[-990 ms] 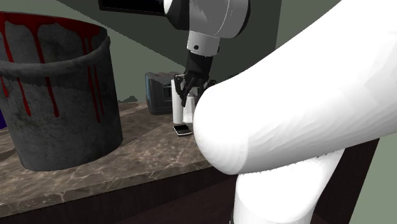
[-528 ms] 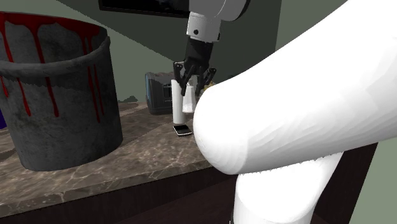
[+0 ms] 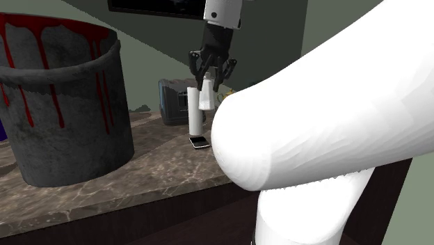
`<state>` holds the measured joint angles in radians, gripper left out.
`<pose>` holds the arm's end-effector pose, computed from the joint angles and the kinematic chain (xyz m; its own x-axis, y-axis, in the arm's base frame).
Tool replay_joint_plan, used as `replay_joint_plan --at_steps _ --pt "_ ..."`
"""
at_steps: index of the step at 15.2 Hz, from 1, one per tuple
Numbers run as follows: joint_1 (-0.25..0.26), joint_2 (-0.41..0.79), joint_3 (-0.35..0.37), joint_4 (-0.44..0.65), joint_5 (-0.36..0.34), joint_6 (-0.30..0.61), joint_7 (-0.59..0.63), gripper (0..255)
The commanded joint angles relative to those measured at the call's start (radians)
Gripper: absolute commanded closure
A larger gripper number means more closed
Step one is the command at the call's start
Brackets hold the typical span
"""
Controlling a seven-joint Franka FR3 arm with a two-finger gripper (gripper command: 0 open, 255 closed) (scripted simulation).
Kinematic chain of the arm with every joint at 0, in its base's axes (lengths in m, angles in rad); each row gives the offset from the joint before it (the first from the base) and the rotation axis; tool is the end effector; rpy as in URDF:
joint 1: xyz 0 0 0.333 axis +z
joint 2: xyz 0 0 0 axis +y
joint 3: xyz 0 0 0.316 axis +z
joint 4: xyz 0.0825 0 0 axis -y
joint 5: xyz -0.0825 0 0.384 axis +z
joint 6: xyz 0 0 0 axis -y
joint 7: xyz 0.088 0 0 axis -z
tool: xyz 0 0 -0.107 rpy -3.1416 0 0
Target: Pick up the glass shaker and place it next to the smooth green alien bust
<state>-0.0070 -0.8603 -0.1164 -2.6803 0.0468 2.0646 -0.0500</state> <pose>0.3165 -0.0390 0.5029 0.9675 -0.0741 0.2419 -0.0456 -0.9916 -0.1211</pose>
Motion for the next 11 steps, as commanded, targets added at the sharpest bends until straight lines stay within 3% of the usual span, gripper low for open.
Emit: replay_joint_plan --at_steps 1,11 --pt "-0.001 -0.005 0.0 0.025 -0.001 -0.03 0.002 255" --pt "0.003 0.005 0.007 0.164 0.001 -0.159 0.015 255"
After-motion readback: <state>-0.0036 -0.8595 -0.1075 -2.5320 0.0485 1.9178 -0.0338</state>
